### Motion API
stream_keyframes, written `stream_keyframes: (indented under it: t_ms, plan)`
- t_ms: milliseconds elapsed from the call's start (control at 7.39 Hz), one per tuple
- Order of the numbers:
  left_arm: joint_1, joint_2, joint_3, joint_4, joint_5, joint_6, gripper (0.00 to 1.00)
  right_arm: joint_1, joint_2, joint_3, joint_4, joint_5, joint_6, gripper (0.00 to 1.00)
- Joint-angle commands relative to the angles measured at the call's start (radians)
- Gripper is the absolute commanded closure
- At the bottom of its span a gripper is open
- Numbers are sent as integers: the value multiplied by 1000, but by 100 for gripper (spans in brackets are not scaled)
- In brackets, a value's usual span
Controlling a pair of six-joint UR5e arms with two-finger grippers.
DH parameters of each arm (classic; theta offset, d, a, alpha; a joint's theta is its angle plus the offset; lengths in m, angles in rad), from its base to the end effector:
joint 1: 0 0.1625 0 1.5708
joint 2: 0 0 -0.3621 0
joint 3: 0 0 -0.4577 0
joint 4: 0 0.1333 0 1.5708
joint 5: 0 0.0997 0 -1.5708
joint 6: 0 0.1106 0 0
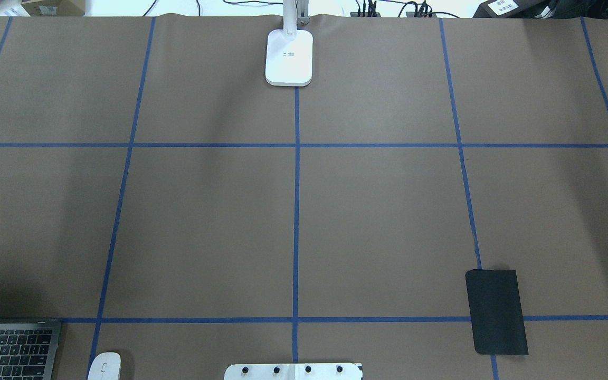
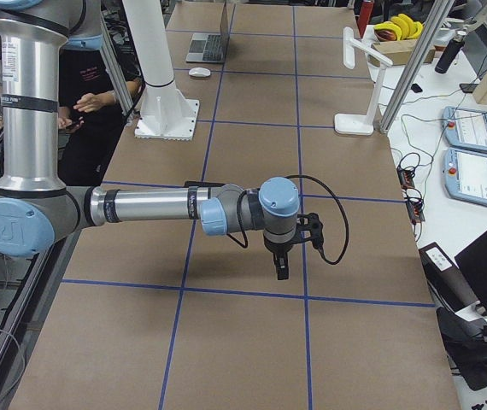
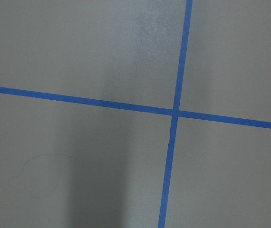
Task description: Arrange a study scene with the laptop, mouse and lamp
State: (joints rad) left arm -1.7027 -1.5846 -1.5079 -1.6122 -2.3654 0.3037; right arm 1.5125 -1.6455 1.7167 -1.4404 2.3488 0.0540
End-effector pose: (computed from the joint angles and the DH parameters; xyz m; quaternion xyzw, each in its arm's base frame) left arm -0.1277 -0.5492 0.6253 0.0801 0.3786 0.0776 0.9188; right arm 0.0239 -0.5453 0.5483 0.0718 -0.3820 -0.0401 0.9205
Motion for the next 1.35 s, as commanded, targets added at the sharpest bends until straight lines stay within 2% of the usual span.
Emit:
stream_keyframes:
  t_ms: [0,135,271,406,677,812,947,1218]
  plan:
    - [0,0,-2,0,0,0,0,2,0,4,0,-20,-23,0]
    - [2,-3,-20,5,0,-12,0,2,1,14,0,-11,-10,0]
    - [5,-5,-94,15,-2,-46,0,0,-4,27,0,-13,-8,0]
    - [12,12,-198,26,-5,-158,0,-5,-1,29,0,-8,-6,0]
    - [128,82,-380,26,-57,-277,0,-11,6,47,-2,15,-14,0]
    - [185,154,-475,26,-66,-279,0,-15,4,46,-2,15,-16,0]
    - [224,193,-536,26,-107,-279,0,-15,4,46,-2,15,-16,0]
    - [259,228,-560,18,-278,-279,0,-15,3,47,-2,15,-20,0]
